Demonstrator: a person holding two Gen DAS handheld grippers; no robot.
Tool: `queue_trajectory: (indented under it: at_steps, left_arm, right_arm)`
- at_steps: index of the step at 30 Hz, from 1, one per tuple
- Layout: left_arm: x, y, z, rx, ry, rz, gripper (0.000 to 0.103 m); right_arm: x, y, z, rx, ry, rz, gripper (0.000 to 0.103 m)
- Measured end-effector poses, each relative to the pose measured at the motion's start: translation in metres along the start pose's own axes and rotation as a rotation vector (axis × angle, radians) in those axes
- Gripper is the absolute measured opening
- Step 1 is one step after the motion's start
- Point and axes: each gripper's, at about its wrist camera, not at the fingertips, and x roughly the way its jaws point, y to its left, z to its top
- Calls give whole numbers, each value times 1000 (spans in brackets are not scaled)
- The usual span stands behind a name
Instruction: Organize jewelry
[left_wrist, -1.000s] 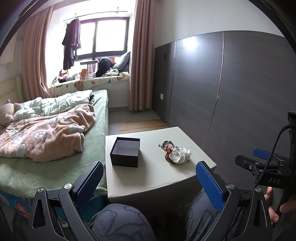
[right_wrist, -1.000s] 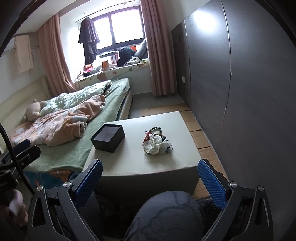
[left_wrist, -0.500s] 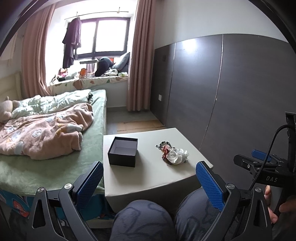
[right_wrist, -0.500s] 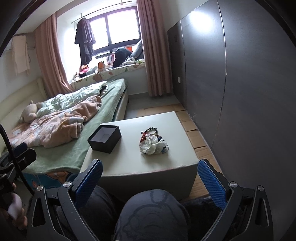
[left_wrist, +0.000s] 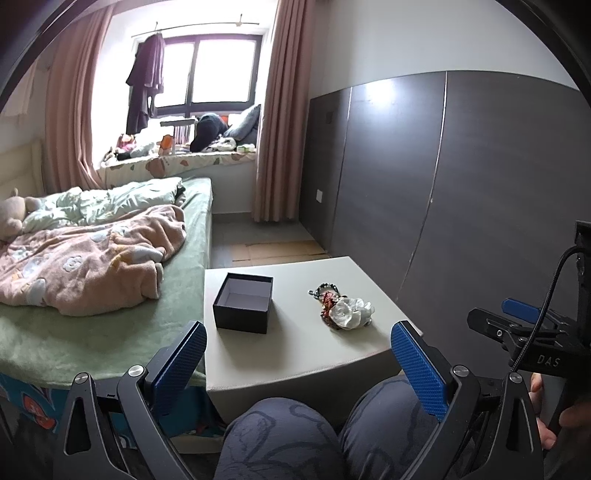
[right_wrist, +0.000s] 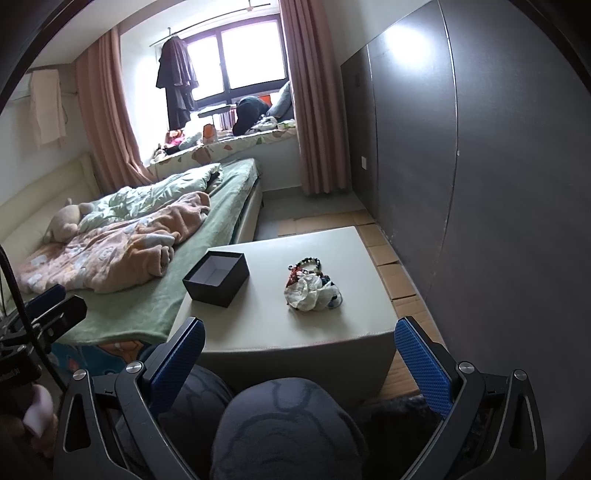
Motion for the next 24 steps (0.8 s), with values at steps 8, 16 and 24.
queue_trajectory:
  at_steps: [8, 16, 24]
  left_arm:
    - [-3, 3, 2, -5, -3, 2, 100]
    - [4, 5, 5, -9, 5, -1, 100]
    - [22, 5, 8, 5, 31, -24, 100]
  right_arm:
    - [-4, 5, 3, -17, 14, 12, 103]
    - [-9, 6, 4, -16, 12, 4, 103]
    - [-1, -4, 12, -3, 27, 9, 103]
